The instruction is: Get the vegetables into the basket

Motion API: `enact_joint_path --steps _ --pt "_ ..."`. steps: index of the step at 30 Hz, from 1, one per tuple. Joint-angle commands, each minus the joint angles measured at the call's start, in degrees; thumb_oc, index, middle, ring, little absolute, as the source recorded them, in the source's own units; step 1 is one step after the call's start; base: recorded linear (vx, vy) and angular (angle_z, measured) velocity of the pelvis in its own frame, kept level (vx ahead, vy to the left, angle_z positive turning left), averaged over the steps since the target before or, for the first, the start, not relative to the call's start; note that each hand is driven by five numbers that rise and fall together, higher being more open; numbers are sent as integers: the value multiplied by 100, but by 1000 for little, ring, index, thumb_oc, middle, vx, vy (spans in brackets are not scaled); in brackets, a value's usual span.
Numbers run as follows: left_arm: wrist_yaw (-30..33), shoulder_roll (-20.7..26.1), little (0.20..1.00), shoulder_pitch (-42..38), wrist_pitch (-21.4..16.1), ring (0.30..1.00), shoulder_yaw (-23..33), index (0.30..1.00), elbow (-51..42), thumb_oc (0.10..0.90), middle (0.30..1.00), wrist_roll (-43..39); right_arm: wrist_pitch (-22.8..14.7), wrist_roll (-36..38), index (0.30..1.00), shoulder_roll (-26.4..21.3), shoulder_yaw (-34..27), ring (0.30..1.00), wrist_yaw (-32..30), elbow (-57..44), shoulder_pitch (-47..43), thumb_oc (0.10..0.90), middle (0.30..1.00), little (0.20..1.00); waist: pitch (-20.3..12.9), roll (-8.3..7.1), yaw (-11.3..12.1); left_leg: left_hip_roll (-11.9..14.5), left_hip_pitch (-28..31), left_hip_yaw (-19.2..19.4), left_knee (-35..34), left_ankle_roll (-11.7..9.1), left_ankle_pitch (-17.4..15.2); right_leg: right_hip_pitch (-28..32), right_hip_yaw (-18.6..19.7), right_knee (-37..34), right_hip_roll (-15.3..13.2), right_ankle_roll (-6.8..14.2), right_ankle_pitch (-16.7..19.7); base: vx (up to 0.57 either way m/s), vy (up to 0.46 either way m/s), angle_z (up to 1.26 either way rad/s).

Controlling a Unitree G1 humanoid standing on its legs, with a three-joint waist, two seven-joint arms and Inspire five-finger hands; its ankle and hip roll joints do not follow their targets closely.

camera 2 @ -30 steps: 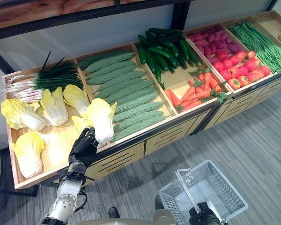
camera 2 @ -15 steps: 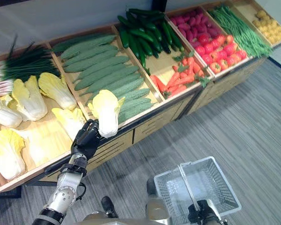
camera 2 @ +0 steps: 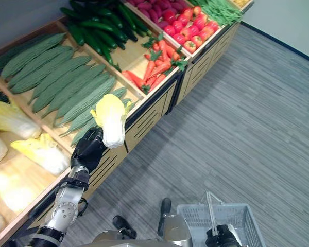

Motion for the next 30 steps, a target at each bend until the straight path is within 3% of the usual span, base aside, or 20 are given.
enact_joint_path --steps 1,4,7,9,10,12,14,17,21,23,25,26,27,28,30 --pt "-318 -64 300 -410 -318 300 15 300 -777 400 300 126 -187 197 300 -220 122 300 -237 82 -54 400 300 300 -294 -112 -66 295 -69 -405 43 -552 309 211 134 -64 -248 578 -131 -13 -240 -29" --pt "-327 -156 300 -497 -335 300 -80 300 -759 400 300 95 -174 254 300 -328 31 300 -267 125 -37 400 300 300 -206 17 -126 515 -216 -474 297 -728 441 301 211 -111 -126 459 -235 -6 -196 -9" --pt "-411 -267 300 -568 -301 300 -146 300 -696 400 300 46 -159 299 300 -449 7 300 -281 211 -69 400 300 300 -64 73 -78 868 -506 -851 1082 -997 678 481 359 -204 33 269 -341 6 -196 -1" --pt "-434 -331 300 -585 -351 300 -223 300 -712 400 300 11 -151 331 300 -540 4 300 -323 268 -170 400 300 300 0 104 27 762 -765 -1677 1291 -1045 717 518 496 -256 79 246 -352 -43 -49 -31" --pt "-432 -376 300 -592 -379 300 -281 300 -716 400 300 2 -142 353 300 -598 6 300 -354 326 -239 400 300 300 -27 105 108 448 -912 -2256 985 -834 667 418 592 -292 22 255 -231 -64 61 -47" --pt "-395 -438 300 -564 -434 300 -283 300 -743 400 300 12 -160 340 300 -627 63 300 -370 284 -315 400 300 300 -80 91 239 83 -1051 -3329 517 -673 394 337 899 -308 -37 334 -146 -1 87 -40" --pt "-391 -453 300 -598 -507 300 -286 300 -725 400 300 24 -163 309 300 -649 130 300 -383 328 -399 400 300 300 -85 116 289 -13 -1128 -3828 338 -626 413 244 1102 -250 -60 387 -72 55 80 -53" --pt "-440 -417 300 -616 -549 300 -284 300 -768 400 300 -30 -162 274 300 -629 148 300 -348 359 -403 400 300 300 -121 129 266 -57 -1054 -3672 258 -547 392 212 1164 -229 -115 431 -63 59 157 -68" --pt "-450 -232 300 -568 -542 300 -260 300 -829 400 300 46 -156 334 300 -491 82 300 -286 337 -360 400 300 300 -208 91 188 -387 -804 -3234 82 -294 203 37 1475 -60 -391 668 80 56 301 -24" --pt "-457 -202 300 -563 -548 300 -258 300 -837 400 300 71 -148 329 300 -469 92 300 -280 358 -381 400 300 300 -204 76 193 -425 -761 -3167 78 -259 169 -2 1533 -25 -420 703 133 39 215 -39" --pt "-479 -122 300 -566 -554 300 -198 300 -777 400 300 139 -177 355 300 -324 119 300 -231 285 -377 400 300 300 -224 -12 168 -532 -595 -2907 32 -169 74 -82 1699 25 -512 833 451 61 266 -64" --pt "-485 -107 300 -535 -557 300 -208 300 -737 400 300 201 -192 363 300 -268 125 300 -211 221 -329 400 300 300 -239 -57 107 -617 -427 -2732 -37 -128 11 -101 1814 -8 -581 946 787 44 151 -53" --pt "-485 -105 300 -537 -557 300 -207 300 -736 400 300 201 -192 363 300 -266 125 300 -211 222 -331 400 300 300 -253 -60 115 -616 -445 -2721 -39 -130 24 -124 1825 -13 -579 943 802 -5 184 -66" --pt "-432 -49 300 -492 -582 300 -164 300 -725 400 300 286 -205 383 300 -223 139 300 -193 180 -354 400 300 300 -226 -32 111 -559 -327 -2428 -109 -112 21 -267 1618 38 -655 985 1050 -35 63 -55" --pt "-434 -20 300 -490 -566 300 -164 300 -723 400 300 290 -209 384 300 -221 141 300 -196 150 -348 400 300 300 -225 -11 131 -531 -315 -2346 -114 -104 31 -256 1402 139 -675 969 960 -45 80 -76"
